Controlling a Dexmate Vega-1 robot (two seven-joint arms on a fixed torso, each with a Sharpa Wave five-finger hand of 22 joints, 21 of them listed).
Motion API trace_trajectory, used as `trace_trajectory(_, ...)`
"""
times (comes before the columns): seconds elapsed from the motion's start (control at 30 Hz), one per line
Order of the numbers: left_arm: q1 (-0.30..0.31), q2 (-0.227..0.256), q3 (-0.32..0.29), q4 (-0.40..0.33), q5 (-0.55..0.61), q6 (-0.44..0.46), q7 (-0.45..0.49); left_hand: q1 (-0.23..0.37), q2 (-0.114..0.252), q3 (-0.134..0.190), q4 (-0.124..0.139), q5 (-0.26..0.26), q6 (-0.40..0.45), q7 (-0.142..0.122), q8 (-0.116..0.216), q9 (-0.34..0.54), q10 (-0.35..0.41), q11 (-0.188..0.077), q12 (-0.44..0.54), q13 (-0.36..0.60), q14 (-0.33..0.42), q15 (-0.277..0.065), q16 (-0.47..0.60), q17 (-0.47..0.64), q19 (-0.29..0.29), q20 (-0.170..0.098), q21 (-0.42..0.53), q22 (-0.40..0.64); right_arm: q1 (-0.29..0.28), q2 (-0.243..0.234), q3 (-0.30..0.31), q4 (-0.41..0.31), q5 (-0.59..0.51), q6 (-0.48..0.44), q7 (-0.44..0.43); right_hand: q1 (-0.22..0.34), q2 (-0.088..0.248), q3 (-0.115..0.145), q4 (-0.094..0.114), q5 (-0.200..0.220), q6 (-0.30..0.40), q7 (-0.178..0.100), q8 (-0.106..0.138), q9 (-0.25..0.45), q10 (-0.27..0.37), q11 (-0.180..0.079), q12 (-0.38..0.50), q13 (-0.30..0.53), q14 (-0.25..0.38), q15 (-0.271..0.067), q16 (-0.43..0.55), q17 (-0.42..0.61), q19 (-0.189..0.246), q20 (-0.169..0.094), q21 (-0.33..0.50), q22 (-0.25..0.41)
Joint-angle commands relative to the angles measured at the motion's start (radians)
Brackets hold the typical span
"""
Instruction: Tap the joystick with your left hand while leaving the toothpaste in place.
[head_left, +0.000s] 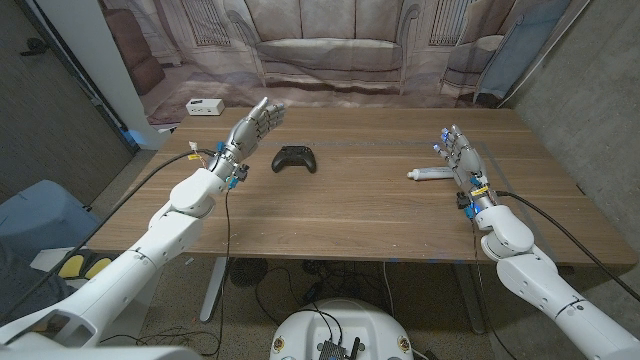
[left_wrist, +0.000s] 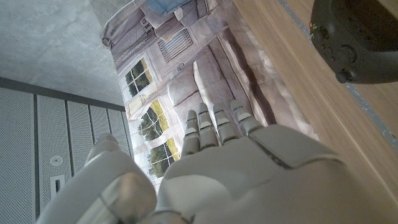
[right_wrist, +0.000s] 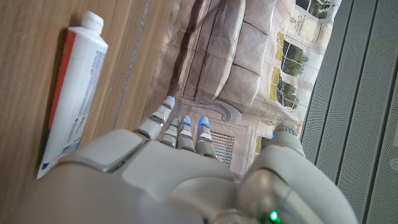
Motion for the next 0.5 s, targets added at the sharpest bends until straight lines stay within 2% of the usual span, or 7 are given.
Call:
trace_trajectory(0.03, 0.01, -0.009, 0.003, -0.005, -0.097, 0.082, -0.008, 0.009, 0.004, 0.003, -0.006, -0.006, -0.031, 0.009, -0.007, -0.001, -0.012, 0.014, -0.006, 0.001, -0.008, 0.005, -0.004, 0.002, -0.002, -0.021, -0.005, 0.003, 0.019, -0.023, -0.003, 0.0, -0.007, -0.025, 0.012, -0.007, 0.002, 0.001, -0.006, 0.006, 0.009, 0.003, 0.002, 0.002, 0.012, 0.001, 0.002, 0.002, 0.005, 0.005, 0.003, 0.001, 0.011, -0.002, 0.001, 0.002)
trace_trajectory(0.23, 0.007, -0.008, 0.012, -0.011, -0.099, 0.141, 0.016, 0.009, 0.005, 0.002, -0.007, -0.007, -0.053, 0.02, -0.007, -0.001, -0.031, 0.019, -0.013, 0.0, -0.022, 0.014, -0.008, 0.002, -0.006, -0.029, -0.008, 0.003, 0.029, -0.031, -0.009, 0.008, -0.006, -0.034, 0.026, -0.007, 0.001, 0.001, -0.006, 0.006, 0.008, 0.004, 0.002, 0.002, 0.012, 0.001, 0.002, 0.002, 0.005, 0.005, 0.002, 0.001, 0.012, -0.005, 0.001, 0.002)
trace_trajectory(0.5, 0.019, -0.015, 0.013, -0.007, -0.093, 0.163, 0.053, 0.008, 0.006, 0.001, -0.008, -0.007, -0.056, 0.023, -0.003, -0.001, -0.039, 0.02, -0.015, 0.0, -0.031, 0.015, -0.009, 0.003, -0.011, -0.032, -0.01, 0.003, 0.051, -0.034, -0.021, 0.032, 0.004, -0.046, 0.051, -0.008, 0.0, 0.0, -0.005, 0.006, 0.005, 0.006, 0.001, 0.002, 0.011, 0.003, 0.001, 0.002, 0.005, 0.004, 0.002, 0.001, 0.012, -0.005, 0.0, 0.002)
